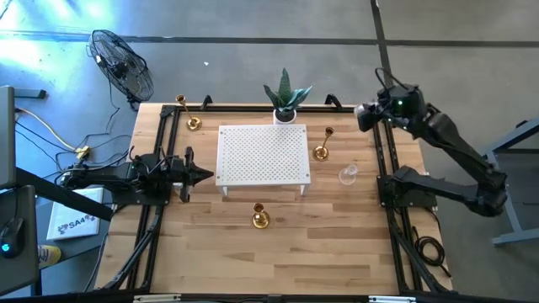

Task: Pick & Place candle stick holders
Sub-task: Put the top right transparent candle holder on the shelf

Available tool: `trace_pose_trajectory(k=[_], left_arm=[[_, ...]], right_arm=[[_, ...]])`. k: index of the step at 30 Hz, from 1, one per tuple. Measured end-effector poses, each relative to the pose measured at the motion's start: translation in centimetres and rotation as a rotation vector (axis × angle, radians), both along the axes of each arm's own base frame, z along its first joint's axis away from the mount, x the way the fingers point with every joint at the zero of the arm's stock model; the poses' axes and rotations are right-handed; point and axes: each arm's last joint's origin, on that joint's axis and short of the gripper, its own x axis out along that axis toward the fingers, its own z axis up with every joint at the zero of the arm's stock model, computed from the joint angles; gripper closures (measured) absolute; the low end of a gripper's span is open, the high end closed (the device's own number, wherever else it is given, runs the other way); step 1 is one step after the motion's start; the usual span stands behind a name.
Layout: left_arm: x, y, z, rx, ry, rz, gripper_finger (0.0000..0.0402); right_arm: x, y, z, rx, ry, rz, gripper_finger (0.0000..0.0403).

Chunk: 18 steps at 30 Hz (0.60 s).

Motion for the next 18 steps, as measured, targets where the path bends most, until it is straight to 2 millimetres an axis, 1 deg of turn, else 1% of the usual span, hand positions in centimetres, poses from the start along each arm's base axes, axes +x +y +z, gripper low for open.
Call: trace_pose_trajectory(k=[5,9,13,18], left_arm=[[0.0,0.0,0.0,-0.002,0.0,-0.001,0.0401],[0.0,0.0,0.0,-0.003,-0.001,-0.001,0.0401],[0.0,0.0,0.0,-0.003,-0.001,-0.002,0.0401],[0.0,0.0,0.0,-0.003,-0.001,-0.002,0.0401]], right_arm=[[0.8,1.4,2.7,-0.009,-0.116,0.163,0.0277],[1.9,2.0,3.8,-0.008,-0.149,0.231,0.0277],[3.9,2.1,4.0,0.014,-0.16,0.308,0.0277],[7.5,2.1,3.5,0.045,-0.196,0.45,0.0277]])
